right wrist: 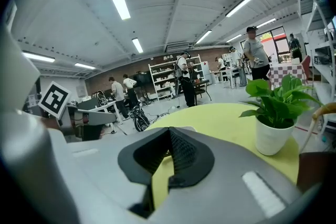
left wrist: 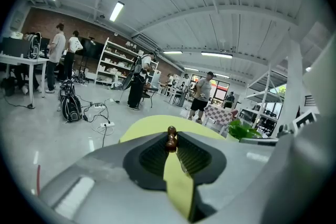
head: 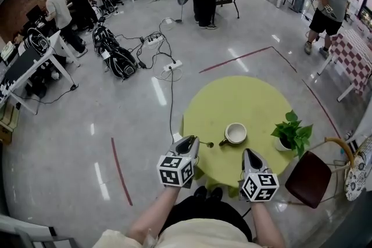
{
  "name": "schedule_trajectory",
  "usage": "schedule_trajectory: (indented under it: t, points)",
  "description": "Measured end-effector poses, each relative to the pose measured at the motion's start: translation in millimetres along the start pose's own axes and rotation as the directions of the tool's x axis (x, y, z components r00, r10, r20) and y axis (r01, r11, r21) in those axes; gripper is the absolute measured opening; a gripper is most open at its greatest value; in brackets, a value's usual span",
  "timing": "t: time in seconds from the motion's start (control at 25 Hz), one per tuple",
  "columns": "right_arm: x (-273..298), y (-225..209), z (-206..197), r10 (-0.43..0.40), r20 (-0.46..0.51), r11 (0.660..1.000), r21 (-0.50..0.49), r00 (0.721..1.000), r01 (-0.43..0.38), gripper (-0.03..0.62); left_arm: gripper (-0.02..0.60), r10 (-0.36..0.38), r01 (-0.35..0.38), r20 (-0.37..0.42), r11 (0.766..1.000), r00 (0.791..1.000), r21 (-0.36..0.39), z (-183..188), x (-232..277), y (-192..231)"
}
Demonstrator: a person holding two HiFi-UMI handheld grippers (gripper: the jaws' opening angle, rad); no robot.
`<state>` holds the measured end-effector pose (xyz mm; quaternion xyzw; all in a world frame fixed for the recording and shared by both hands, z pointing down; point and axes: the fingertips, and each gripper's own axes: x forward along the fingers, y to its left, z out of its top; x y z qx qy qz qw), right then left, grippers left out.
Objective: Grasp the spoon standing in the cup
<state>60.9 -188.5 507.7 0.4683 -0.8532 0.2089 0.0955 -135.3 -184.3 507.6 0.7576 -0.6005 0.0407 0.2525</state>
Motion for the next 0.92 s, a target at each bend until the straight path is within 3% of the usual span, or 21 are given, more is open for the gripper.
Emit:
schedule_trajectory:
  t: [0.92]
  points:
    - [2.0,-4.1,-7.6,-0.008,-0.004,1.0,0.011,1.0,0.008,-0.002,0.054,-0.017,0.017,-0.012,1.0,1.0,-0.004,-7.3,4.5,-2.4]
